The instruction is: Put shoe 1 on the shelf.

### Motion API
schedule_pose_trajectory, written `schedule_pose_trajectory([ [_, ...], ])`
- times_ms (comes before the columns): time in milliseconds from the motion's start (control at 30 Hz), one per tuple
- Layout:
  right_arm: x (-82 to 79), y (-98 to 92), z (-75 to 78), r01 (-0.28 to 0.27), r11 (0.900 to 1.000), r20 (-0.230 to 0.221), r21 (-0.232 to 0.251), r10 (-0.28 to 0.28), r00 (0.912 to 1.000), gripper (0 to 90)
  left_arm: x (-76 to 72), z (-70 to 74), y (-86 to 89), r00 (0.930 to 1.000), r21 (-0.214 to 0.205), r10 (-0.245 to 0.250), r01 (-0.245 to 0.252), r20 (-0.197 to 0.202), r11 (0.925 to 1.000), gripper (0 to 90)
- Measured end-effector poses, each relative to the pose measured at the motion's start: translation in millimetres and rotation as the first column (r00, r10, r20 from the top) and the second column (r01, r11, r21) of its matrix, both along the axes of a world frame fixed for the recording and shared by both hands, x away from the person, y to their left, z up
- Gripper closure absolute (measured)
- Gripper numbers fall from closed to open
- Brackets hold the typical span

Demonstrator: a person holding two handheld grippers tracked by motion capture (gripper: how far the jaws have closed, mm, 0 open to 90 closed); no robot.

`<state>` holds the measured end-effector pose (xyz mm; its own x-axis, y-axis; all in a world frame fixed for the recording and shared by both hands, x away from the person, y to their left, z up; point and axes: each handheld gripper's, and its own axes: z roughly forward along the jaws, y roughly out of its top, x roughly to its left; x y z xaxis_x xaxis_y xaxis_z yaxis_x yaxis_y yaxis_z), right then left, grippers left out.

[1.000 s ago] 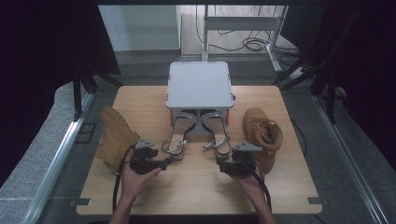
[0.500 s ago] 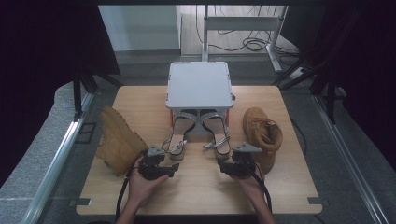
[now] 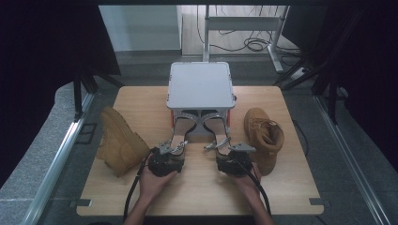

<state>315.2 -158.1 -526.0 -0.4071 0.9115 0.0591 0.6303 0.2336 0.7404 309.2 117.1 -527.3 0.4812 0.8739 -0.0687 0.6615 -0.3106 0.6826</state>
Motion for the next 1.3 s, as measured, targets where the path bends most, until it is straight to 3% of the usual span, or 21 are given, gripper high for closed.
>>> schedule_pose_trajectory([
  [133, 6.4, 6.3, -5.4, 0.027, 0.9996, -0.006, -0.007, -0.027, 0.9996, 27.2, 4.9, -3.8, -4.2, 0.9996, 0.021, 0.015, -0.015, 0.025, 0.9997, 32.4],
  [400, 16.9, 13.8, -9.0, 0.075, 0.9971, 0.003, -0.013, -0.075, 0.9972, 37.1, 12.9, -7.1, -6.8, 0.995, -0.031, 0.081, -0.079, 0.059, 0.9964, 36.1],
  [667, 16.2, 14.9, -8.7, 0.084, 0.9964, 0.002, -0.014, -0.084, 0.9965, 38.0, 15.9, -8.1, -10.3, 0.9912, -0.058, 0.12, -0.117, 0.055, 0.9914, 37.3],
  [1067, 16.0, 14.6, -8.8, 0.083, 0.9965, 0.002, -0.013, -0.083, 0.9965, 38.1, 23.2, -3.9, -12.0, 0.9911, -0.056, 0.126, -0.123, 0.044, 0.9908, 37.7],
  [1300, 15.8, 14.5, -8.7, 0.084, 0.9964, 0.001, -0.013, -0.084, 0.9965, 38.2, 31.2, 1.5, -13.1, 0.9868, -0.063, 0.154, -0.151, 0.049, 0.9865, 39.1],
])
